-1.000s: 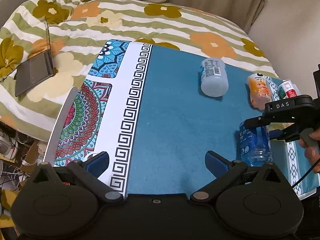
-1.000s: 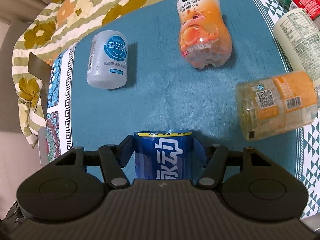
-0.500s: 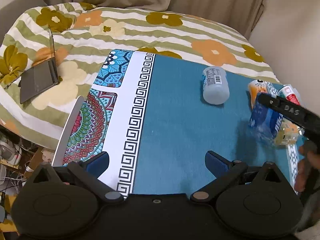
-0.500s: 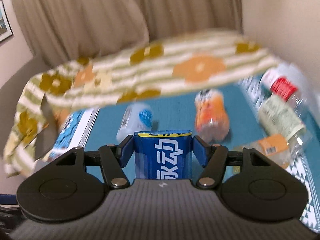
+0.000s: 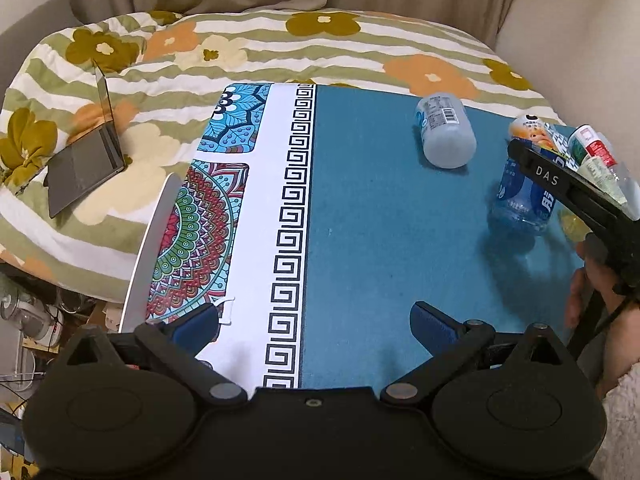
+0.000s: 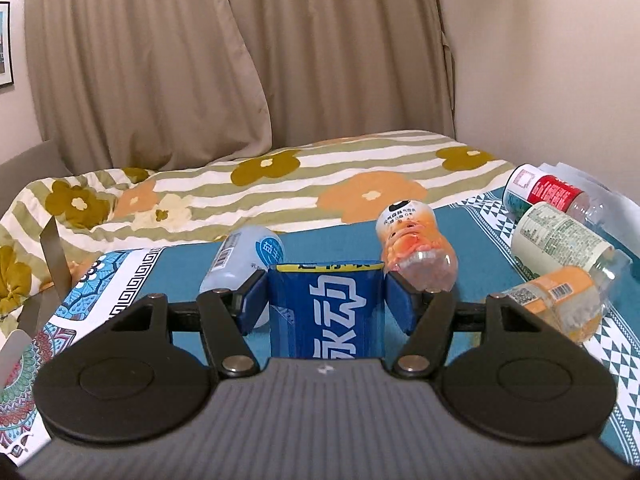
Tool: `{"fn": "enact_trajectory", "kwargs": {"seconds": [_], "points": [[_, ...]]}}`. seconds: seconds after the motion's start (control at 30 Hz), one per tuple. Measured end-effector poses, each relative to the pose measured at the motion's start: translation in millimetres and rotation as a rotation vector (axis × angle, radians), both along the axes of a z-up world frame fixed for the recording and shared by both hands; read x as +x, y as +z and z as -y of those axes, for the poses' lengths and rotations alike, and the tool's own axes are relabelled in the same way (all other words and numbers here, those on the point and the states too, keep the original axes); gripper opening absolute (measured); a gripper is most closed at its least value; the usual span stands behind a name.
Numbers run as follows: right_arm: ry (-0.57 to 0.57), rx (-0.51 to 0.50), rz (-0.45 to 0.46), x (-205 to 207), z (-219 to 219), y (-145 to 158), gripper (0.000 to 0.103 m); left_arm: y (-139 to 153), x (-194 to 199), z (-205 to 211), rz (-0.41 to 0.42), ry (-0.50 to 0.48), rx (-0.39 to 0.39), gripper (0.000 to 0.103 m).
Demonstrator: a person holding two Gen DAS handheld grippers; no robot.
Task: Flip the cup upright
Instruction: 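Lift the blue cup and rotate it rim-up with the right tool, then set the blue cup rim-up on the mat and open the right tool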
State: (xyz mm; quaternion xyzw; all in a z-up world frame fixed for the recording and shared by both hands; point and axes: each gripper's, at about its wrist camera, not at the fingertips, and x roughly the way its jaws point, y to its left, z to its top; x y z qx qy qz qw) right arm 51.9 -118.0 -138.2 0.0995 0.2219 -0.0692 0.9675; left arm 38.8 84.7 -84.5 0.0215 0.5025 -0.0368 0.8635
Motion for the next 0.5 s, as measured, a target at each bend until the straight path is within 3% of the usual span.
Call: {"fn": "enact_trajectory", "kwargs": {"seconds": [0.5], "points": [[0.087,-0.076,-0.104,-29.3,-11.0,11.9,0.078,0.2,2.5,9.9,-0.002,-0.038,-0.026,0.103]]}}
